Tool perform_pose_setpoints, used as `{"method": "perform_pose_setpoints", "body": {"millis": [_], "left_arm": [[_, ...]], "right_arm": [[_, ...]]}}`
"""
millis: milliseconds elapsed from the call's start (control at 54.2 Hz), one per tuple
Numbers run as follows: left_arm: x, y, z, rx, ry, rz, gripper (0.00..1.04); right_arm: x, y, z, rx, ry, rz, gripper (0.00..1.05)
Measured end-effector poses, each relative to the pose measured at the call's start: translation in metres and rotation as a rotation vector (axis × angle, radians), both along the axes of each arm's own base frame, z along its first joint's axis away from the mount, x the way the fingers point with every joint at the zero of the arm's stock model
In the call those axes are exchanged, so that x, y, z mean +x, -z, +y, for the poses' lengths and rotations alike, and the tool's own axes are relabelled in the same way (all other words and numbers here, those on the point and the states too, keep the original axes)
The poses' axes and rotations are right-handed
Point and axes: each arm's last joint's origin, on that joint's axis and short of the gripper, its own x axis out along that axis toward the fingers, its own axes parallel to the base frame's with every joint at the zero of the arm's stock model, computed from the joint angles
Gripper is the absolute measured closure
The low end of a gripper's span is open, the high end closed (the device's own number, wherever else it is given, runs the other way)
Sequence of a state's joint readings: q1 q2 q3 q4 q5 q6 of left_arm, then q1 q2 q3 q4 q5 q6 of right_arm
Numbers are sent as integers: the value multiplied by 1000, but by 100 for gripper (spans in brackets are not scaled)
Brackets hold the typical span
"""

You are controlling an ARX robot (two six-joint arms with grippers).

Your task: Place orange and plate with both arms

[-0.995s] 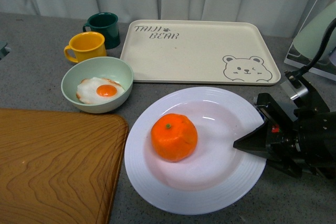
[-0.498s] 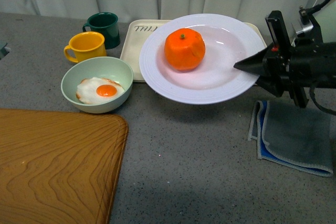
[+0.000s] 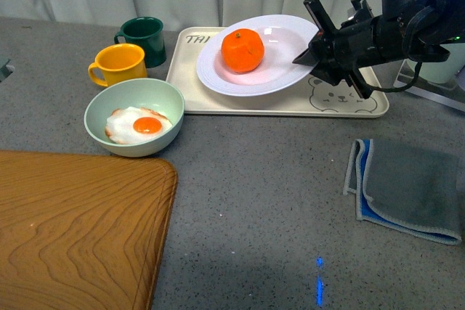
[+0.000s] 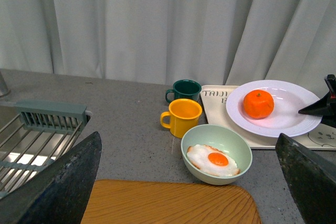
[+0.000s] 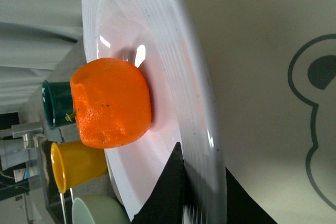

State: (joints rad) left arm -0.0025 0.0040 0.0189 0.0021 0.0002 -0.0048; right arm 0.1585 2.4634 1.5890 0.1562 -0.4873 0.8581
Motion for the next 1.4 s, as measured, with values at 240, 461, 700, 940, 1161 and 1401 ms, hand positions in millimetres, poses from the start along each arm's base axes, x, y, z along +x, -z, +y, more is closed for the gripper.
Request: {"method": "perform_pose_setpoints", "body": {"millis": [240,461,700,940,1161,1401], "left_arm": [[0,0,0,0,0,0,7],[0,0,0,0,0,0,7],[0,0,0,0,0,0,7],[0,0,0,0,-1,0,7],[0,0,0,0,-1,0,7],[0,0,0,0,0,0,7]], "right_arm": [[1,5,-1,-94,-23,9,74],[-13,-5,-10,-333,-55,-89,38],[-75,-60,-31,-855,53,-640,23],[-170,-87,-62,-901,289,-954,65],[-223,-86,-73,-909,260,-927,103],[-262,-96,-83,-911,248,-914,104]]}}
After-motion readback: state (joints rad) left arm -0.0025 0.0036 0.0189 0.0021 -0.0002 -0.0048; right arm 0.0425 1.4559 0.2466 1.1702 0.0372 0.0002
